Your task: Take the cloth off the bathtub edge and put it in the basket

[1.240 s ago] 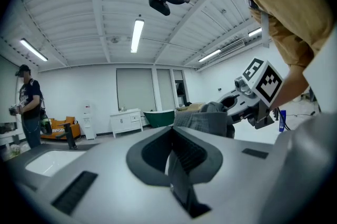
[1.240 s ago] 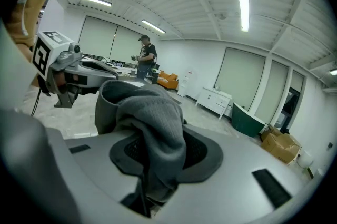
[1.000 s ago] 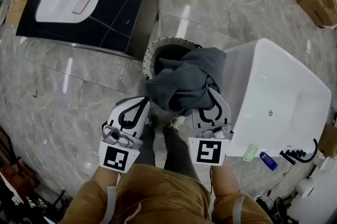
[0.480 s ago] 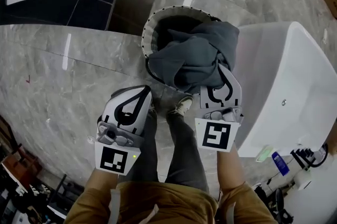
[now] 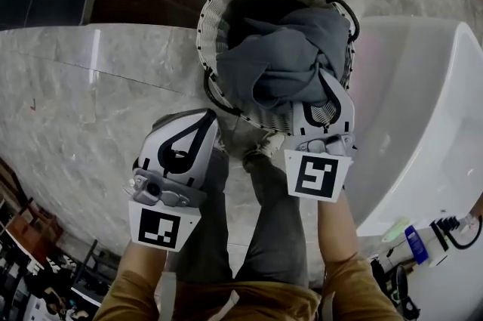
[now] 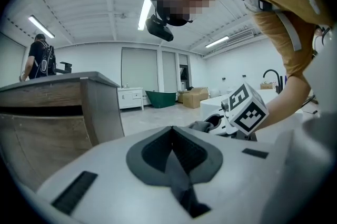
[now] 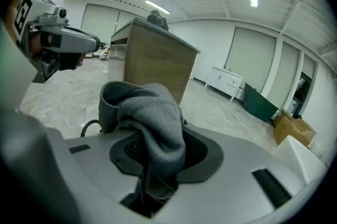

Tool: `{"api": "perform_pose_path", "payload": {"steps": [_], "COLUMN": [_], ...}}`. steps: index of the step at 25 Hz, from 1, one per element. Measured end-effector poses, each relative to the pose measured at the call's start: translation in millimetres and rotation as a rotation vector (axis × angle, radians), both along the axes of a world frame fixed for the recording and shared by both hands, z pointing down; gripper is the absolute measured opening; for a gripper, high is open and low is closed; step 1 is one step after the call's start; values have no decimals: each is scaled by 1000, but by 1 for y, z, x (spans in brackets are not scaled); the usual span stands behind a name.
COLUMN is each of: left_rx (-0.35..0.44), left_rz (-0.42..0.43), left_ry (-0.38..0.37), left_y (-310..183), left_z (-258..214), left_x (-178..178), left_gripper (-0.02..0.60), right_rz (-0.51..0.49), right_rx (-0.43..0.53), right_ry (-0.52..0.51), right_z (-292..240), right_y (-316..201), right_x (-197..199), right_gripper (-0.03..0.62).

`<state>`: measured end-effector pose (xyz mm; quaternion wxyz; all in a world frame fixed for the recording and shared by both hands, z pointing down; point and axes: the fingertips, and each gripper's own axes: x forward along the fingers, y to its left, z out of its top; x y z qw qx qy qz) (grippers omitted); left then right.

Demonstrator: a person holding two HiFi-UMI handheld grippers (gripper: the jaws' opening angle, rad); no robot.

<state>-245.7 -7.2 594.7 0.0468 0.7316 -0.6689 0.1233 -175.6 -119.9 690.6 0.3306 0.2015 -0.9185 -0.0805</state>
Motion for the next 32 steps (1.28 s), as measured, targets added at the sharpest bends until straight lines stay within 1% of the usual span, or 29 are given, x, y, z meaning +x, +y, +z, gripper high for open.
{"api": "perform_pose_path", "payload": {"steps": [6,12,16,20,26,28,32], "left_rx": [7,25,32,43,56,59,62], "left_rz": [28,48,58,61,66,67,66], "left_ry": [-4,-13,-20,-25,-27,-30,-35], "left_y": [-9,-21,-28,-33,-32,-32,-31], "left_z": [35,62,79,93,109,114,120], "left_x": [7,6,4,-1,-4,-7,-11], "left_gripper": [6,6,6,6,6,6,6], "right_rz": [8,27,21,5,-14,-12,-6], "right_rx": [-31,-57,-70,-87,-113,-124,-148], "right_ry": [16,41,66,75,145,160,176], "right_z": [54,104,132,157,196,206,220], "right_y": [2,-10,-14,-15,-10,-10,-10], "right_x": [3,6,4,-3,-4,-5,-8], "right_gripper": [118,120,123,126,144,156,156]}}
